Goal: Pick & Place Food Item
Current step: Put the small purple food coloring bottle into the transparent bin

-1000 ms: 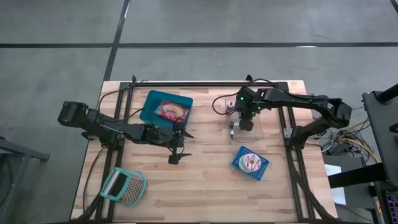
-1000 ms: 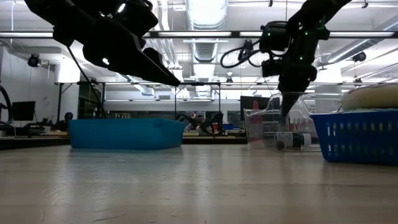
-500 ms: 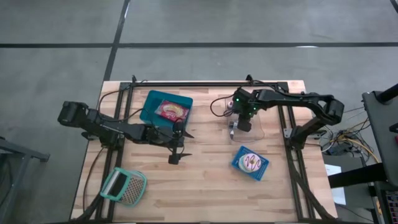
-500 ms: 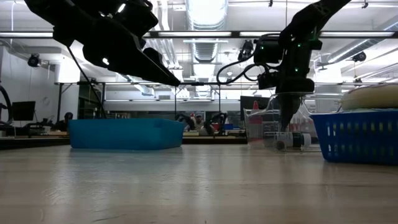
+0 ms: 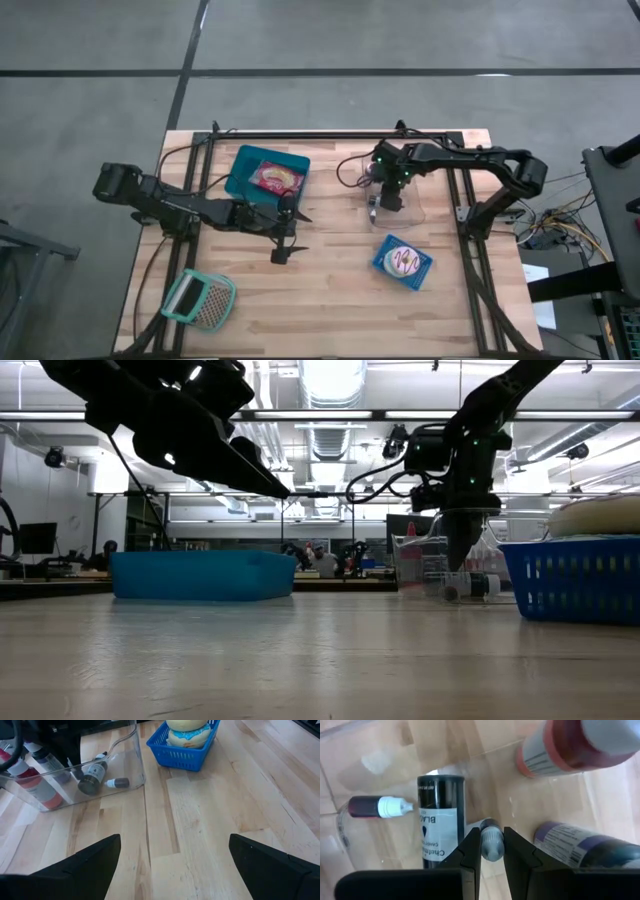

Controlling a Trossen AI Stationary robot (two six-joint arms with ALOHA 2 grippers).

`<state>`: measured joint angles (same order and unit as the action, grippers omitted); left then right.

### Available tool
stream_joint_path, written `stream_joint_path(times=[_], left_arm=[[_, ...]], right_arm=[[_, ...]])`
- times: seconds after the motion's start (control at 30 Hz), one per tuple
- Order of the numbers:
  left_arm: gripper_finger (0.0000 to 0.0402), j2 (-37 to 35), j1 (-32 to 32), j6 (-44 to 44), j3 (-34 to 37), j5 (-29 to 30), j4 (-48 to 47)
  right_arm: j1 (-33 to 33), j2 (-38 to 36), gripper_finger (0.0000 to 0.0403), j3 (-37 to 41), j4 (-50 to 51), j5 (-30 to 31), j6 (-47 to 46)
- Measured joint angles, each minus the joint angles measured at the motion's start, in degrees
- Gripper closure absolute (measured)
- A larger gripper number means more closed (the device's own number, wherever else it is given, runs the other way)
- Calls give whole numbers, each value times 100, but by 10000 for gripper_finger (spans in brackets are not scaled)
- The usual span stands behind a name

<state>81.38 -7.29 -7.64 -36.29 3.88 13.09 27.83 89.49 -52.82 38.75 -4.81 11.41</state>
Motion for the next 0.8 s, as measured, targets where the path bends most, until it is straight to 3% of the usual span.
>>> stream_joint_path(times=[0.57,0.8], left_arm=[[23,0,0,-4,0,0,-12],[24,0,0,-8,0,0,-12]], right_arm=[[-7,35,355,0,-18,-36,-67],[-7,33,271,0,-20,-23,-91]])
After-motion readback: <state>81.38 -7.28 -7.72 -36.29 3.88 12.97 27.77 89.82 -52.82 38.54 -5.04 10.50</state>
